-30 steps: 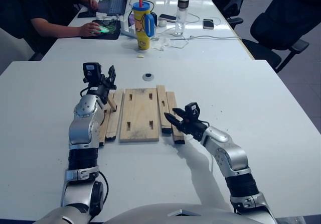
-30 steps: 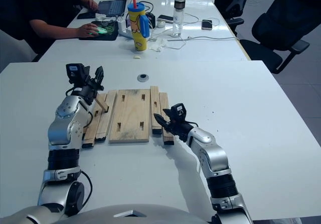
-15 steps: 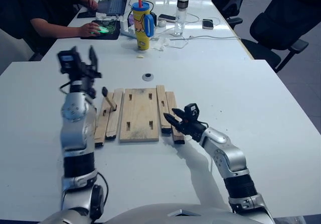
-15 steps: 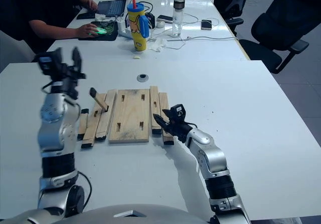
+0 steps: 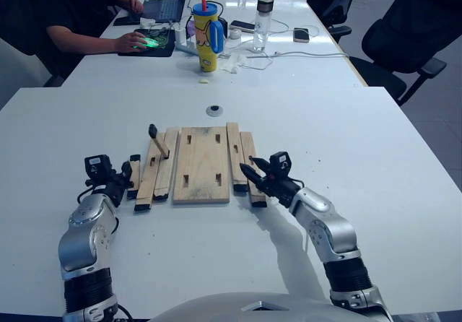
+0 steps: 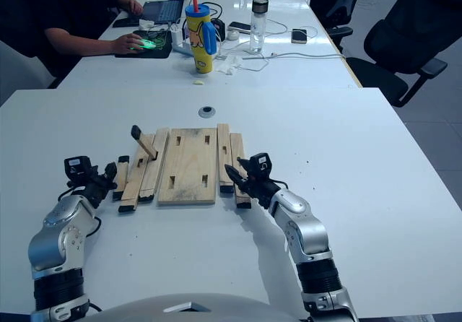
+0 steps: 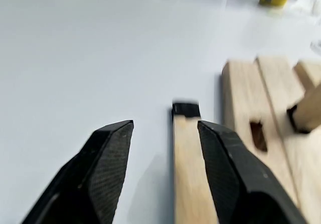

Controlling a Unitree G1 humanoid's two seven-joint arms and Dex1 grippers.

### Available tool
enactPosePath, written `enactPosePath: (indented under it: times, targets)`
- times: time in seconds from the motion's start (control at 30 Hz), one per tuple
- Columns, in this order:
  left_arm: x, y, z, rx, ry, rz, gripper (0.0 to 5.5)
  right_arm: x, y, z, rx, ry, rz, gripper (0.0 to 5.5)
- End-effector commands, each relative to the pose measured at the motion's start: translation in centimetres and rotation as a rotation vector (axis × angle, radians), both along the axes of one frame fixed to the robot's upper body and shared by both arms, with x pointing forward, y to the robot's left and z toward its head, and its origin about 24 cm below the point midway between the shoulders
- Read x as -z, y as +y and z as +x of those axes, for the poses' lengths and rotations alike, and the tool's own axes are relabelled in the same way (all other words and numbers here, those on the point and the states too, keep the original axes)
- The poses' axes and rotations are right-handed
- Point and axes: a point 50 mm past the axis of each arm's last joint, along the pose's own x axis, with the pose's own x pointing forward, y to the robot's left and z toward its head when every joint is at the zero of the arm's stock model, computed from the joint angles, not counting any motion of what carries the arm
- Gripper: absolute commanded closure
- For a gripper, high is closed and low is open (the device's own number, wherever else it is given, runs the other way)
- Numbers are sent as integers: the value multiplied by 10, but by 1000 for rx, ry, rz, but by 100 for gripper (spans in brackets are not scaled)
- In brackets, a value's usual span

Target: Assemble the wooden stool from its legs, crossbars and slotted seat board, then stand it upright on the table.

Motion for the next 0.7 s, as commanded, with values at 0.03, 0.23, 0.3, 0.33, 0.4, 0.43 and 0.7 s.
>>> enactPosePath:
  times: [0.03, 0.23, 0.3, 0.33, 0.4, 0.43, 0.7]
  targets:
    - [4, 0, 3, 37, 49, -11, 313, -2, -3, 0, 16, -7, -2, 305]
    - [13, -1, 3, 66, 125, -18, 313, -2, 0, -1, 15, -4, 3, 305]
    - [16, -3, 3, 83, 148, -15, 313, -2, 1, -1, 13, -3, 5, 305]
    - [16, -4, 2, 87, 154, -16, 313, -3, 1, -1, 13, -3, 6, 305]
    - [18, -4, 2, 97, 172, -11, 313, -3, 1, -1, 14, -2, 8, 305]
    - [19, -3, 1, 97, 185, -10, 313, -3, 2, -1, 14, -2, 9, 305]
    - [28, 0, -6, 92, 240, -18, 346, -3, 1, 0, 24, 0, 8, 305]
